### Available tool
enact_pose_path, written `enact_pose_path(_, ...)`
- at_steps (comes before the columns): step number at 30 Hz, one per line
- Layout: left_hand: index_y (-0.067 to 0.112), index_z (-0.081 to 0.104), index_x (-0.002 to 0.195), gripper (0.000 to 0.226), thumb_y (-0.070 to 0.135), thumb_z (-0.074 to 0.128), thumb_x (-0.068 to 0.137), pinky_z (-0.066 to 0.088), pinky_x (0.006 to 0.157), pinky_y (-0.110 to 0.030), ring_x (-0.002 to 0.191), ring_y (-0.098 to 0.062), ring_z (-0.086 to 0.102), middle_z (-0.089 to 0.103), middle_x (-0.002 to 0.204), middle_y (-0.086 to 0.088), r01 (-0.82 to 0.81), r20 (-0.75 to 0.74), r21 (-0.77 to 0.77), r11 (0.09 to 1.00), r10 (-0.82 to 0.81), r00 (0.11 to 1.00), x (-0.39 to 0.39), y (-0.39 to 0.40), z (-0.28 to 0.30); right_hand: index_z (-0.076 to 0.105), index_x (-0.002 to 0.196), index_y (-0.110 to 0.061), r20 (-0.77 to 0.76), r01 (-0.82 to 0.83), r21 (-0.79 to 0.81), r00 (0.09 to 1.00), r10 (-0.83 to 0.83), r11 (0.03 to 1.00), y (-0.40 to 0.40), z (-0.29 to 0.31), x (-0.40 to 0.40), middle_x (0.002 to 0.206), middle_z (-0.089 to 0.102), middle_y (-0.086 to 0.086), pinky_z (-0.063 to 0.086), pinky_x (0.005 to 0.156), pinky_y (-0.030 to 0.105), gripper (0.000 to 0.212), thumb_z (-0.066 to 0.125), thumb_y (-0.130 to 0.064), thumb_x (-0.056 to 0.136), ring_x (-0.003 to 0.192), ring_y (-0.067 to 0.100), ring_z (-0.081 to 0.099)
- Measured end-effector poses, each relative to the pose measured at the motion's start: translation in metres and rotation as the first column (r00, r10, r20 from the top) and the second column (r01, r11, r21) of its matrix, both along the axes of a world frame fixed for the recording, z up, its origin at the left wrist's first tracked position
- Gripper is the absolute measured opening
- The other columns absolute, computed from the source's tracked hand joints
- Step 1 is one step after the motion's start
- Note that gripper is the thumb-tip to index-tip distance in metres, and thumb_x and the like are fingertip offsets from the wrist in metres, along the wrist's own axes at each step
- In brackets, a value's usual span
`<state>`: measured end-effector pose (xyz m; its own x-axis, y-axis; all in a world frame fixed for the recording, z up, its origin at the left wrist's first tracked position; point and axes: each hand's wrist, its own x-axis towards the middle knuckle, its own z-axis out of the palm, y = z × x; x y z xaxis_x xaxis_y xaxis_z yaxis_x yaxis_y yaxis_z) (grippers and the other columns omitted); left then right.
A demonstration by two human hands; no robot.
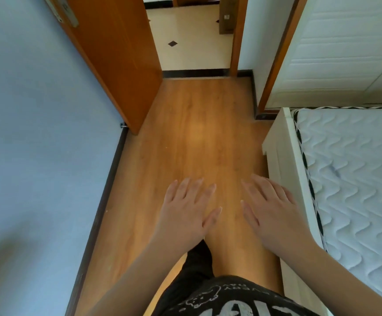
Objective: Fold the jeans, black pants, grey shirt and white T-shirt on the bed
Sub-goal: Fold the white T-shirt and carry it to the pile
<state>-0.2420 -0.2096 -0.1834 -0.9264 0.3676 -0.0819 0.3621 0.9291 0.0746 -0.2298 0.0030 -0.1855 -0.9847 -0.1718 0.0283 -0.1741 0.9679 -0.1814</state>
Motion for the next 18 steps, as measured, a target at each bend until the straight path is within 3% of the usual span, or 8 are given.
enact_pose_path(6,0.028,0.041,0.145,0.06,0.059,0.017,0.099,0.027,0.115,-0.05,0.142,-0.026,0.033,0.043,0.149,-0.001,0.012,0.001,0.003,1.0,-0.012,1.0,-0.123,-0.031,0.007,0.052,0.135,-0.018,-0.015,-0.014,0.009,1.0,0.014,1.0,-0.029,0.0,-0.123,0.135,0.054,0.006,0.043,0.101,0.042,0.051,0.028,-0.044,0.098,0.122,0.026,0.053)
enact_pose_path(10,0.031,0.038,0.146,0.058,0.059,0.017,0.1,0.027,0.115,-0.05,0.142,-0.026,0.033,0.043,0.15,0.0,0.106,0.022,-0.034,0.994,-0.106,0.994,-0.205,-0.041,0.013,0.046,0.138,-0.021,-0.026,0.032,0.016,0.999,-0.032,0.999,-0.036,0.003,-0.193,0.142,0.044,0.005,0.043,0.102,0.042,0.048,0.029,-0.046,0.1,0.126,0.024,0.049)
enact_pose_path(18,0.03,0.039,0.146,0.059,0.06,0.018,0.1,0.028,0.115,-0.049,0.141,-0.025,0.035,0.045,0.148,0.0,0.237,0.008,-0.042,0.971,-0.237,0.972,-0.35,0.013,0.016,0.052,0.132,-0.021,-0.079,0.153,0.0,0.985,-0.153,0.988,0.003,0.004,-0.305,0.141,0.049,0.004,0.044,0.101,0.043,0.046,0.031,-0.044,0.098,0.127,0.024,0.05)
